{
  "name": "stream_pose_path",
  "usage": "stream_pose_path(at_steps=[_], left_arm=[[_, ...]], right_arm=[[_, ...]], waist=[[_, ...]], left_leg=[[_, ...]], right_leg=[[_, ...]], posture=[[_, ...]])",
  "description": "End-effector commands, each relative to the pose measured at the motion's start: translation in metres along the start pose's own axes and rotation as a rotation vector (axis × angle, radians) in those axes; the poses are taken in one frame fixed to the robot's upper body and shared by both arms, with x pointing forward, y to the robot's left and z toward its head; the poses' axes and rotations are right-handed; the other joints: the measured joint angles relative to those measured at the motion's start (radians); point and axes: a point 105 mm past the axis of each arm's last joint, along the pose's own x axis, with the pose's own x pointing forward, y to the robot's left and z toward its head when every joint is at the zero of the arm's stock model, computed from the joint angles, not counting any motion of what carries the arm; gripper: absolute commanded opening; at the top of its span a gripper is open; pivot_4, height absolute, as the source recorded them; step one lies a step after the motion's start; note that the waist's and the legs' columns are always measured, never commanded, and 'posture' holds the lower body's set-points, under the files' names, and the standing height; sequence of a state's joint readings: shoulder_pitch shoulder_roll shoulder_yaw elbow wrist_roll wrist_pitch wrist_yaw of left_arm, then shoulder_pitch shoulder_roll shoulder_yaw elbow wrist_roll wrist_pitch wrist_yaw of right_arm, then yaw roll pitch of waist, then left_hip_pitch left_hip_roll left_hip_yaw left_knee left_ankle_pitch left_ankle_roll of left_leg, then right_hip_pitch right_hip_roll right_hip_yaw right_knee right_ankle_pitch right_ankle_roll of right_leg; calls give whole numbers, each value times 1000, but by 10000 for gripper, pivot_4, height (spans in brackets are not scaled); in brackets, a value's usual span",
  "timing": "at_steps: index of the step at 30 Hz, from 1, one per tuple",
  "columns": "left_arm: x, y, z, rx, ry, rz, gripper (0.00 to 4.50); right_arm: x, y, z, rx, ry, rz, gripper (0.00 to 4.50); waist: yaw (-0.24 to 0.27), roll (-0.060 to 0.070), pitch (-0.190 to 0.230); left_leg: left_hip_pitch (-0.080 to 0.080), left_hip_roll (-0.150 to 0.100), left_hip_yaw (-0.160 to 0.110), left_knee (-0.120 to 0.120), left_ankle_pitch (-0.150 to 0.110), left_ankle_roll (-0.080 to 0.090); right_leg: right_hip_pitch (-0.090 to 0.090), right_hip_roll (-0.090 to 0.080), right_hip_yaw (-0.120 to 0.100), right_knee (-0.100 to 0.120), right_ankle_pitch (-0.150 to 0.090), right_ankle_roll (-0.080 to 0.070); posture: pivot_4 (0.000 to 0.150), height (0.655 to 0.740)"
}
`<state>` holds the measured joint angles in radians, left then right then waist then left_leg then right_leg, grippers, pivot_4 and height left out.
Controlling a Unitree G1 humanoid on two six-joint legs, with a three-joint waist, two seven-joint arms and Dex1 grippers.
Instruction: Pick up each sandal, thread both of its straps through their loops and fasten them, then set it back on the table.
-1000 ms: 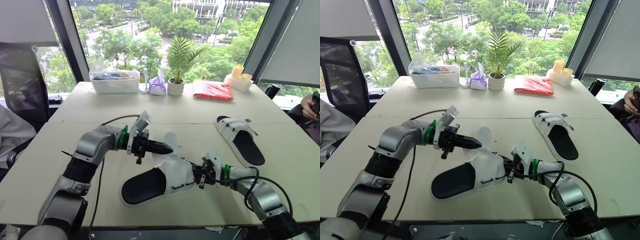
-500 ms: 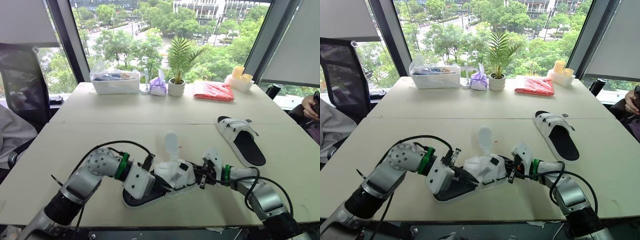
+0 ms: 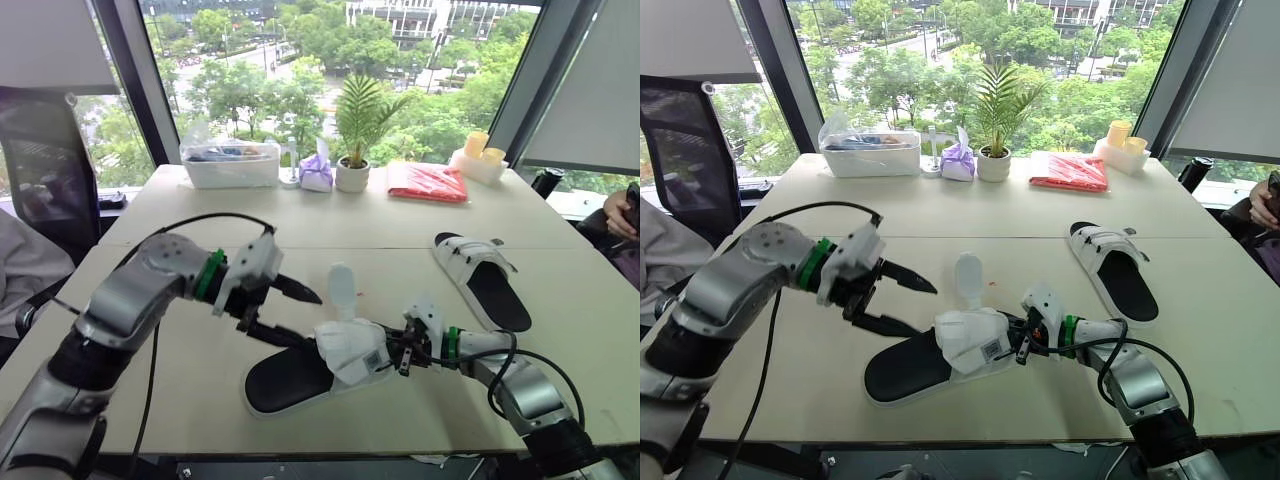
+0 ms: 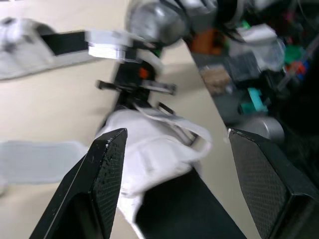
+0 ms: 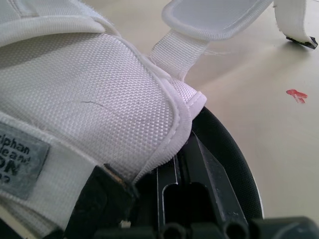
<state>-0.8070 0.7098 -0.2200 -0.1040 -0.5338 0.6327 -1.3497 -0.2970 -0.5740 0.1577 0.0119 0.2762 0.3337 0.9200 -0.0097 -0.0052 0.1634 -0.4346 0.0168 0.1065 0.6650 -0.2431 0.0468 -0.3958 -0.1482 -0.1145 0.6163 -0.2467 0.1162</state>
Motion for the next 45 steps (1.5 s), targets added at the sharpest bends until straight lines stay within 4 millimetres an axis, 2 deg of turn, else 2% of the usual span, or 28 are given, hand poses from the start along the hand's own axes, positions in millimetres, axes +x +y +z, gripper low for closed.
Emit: stream_pose_path(at_steps=[1, 6, 10, 14, 17, 20, 26, 32, 40, 45], left_arm=[[10, 2, 2, -30, 17, -30, 33288], [39, 0, -12, -127, 131, -119, 33288], [57, -6, -8, -151, 166, -211, 33288], [66, -17, -6, -131, 204, -285, 33288], [69, -23, -9, -124, 231, -320, 33288], [74, -29, -20, -123, 285, -355, 33288], [78, -30, -35, -136, 354, -360, 33288], [80, -31, -40, -124, 377, -357, 33288], [75, -14, -33, -141, 347, -288, 33288], [73, -18, -38, -143, 359, -297, 33288]], right_arm=[[2, 0, -31, 56, 117, -17, 0], [4, -1, -31, 54, 118, -15, 0], [4, 0, -32, 56, 117, -18, 0], [4, 1, -34, 60, 117, -23, 0], [4, 1, -34, 62, 114, -26, 0], [7, 1, -33, 65, 106, -30, 0], [9, 3, -32, 69, 98, -35, 0], [10, 4, -33, 72, 94, -38, 0], [11, 3, -33, 69, 93, -39, 0], [12, 4, -33, 66, 93, -35, 0]], waist=[[-1, 0, 0], [-2, 0, 0], [-2, 0, 0], [-3, 0, 0], [-2, 0, 0], [-2, 0, 0], [-4, 0, 0], [-4, 0, 0], [-4, 0, 0], [-5, 0, 0]], left_leg=[[0, 0, 0, 0, 0, 0], [0, 0, 1, -1, 0, 0], [0, 0, 0, -1, 0, 0], [0, 0, 0, -1, 0, 0], [0, 0, 0, -1, 0, 0], [0, 0, 0, -1, 0, 0], [0, 0, 0, -1, 0, 0], [0, 0, 0, -1, 0, 0], [0, 1, -1, -1, 0, 0], [0, 1, -1, -1, 0, 0]], right_leg=[[0, 0, 0, 0, 0, 0], [3, 0, 0, 3, 2, 3], [2, 0, 0, 3, 1, 3], [0, -1, 0, 2, 0, 0], [0, -1, 0, 2, 0, 0], [-1, -1, 0, 2, 0, 0], [-1, -1, 0, 2, 0, 0], [-1, -1, 0, 2, 0, -1], [-2, -1, 0, 2, 0, -1], [-2, -1, 0, 2, 0, -1]], posture=[[1500, 7400], [1500, 7400], [1500, 7400], [1500, 7400], [1500, 7400], [1500, 7400], [1500, 7400], [1500, 7400], [1500, 7400], [1500, 7400]])
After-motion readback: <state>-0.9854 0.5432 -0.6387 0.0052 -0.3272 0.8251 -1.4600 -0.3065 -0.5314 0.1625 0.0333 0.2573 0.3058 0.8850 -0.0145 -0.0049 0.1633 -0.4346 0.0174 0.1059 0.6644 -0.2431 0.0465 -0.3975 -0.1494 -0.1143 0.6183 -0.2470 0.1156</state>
